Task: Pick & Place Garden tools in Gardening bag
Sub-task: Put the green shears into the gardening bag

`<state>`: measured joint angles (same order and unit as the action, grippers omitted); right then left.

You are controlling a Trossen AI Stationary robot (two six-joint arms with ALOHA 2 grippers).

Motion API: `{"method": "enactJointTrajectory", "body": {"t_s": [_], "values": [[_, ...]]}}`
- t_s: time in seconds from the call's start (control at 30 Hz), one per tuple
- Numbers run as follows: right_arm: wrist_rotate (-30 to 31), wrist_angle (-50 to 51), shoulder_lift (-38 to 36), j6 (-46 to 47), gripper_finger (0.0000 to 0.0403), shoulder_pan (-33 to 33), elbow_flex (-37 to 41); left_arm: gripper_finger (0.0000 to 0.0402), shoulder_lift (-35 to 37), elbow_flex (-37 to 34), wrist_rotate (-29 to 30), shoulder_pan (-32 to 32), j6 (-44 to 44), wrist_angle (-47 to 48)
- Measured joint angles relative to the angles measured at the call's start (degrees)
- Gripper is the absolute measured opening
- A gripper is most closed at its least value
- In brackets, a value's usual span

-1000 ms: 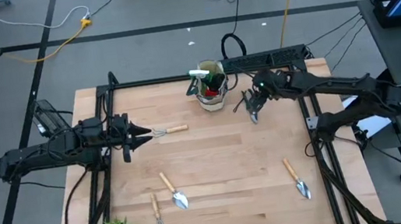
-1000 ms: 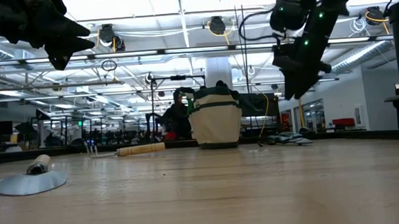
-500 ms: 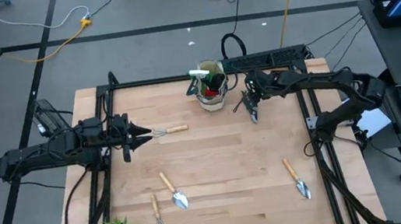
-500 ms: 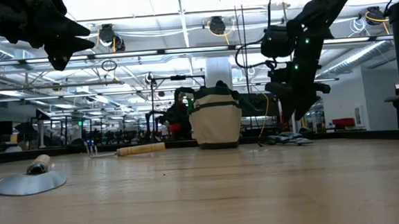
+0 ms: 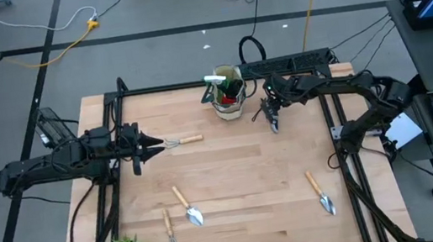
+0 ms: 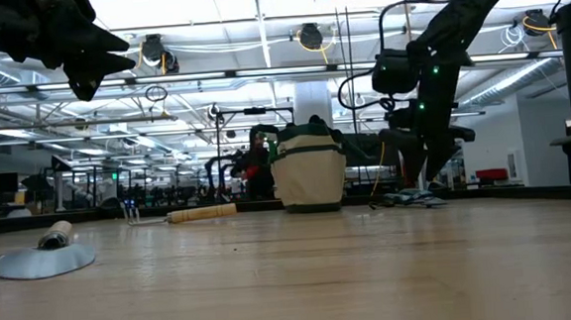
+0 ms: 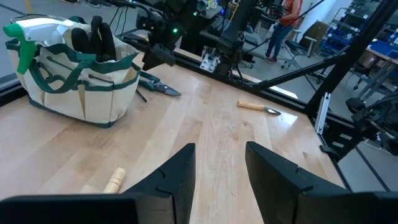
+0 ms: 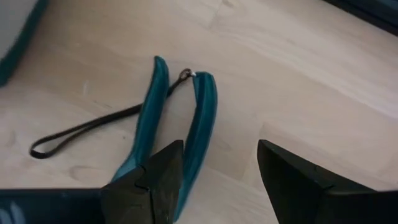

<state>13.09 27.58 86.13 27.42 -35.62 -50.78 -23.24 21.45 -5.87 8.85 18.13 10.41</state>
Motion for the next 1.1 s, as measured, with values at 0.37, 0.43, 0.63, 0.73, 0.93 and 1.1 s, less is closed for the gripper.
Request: {"method": "enactJointTrajectory", "body": {"t_s": [0.37,0.43,0.63,0.73,0.93,1.1], "values": [[-1.3,-3.7,0.0,1.7,0.0197,-0.1,0.0,0.0145,0.0,0.0,0.0,0.0,0.0,0.0],[-1.3,-3.9,0.2,1.7,0.0197,-0.4,0.0,0.0145,0.0,0.0,0.0,0.0,0.0,0.0],[-2.1,-3.9,3.1,1.8,0.0197,-0.8,0.5,0.0145,0.0,0.0,0.0,0.0,0.0,0.0],[-2.9,-3.1,4.9,2.5,0.0197,-0.7,0.7,0.0145,0.0,0.0,0.0,0.0,0.1,0.0],[-2.8,-4.0,7.5,2.9,0.0196,-0.7,0.7,0.0145,0.0,0.0,0.0,0.0,0.4,0.0],[-2.7,-4.4,8.9,3.7,0.0179,-0.7,0.5,0.0145,0.0,0.0,0.0,0.0,0.3,0.0]]}}
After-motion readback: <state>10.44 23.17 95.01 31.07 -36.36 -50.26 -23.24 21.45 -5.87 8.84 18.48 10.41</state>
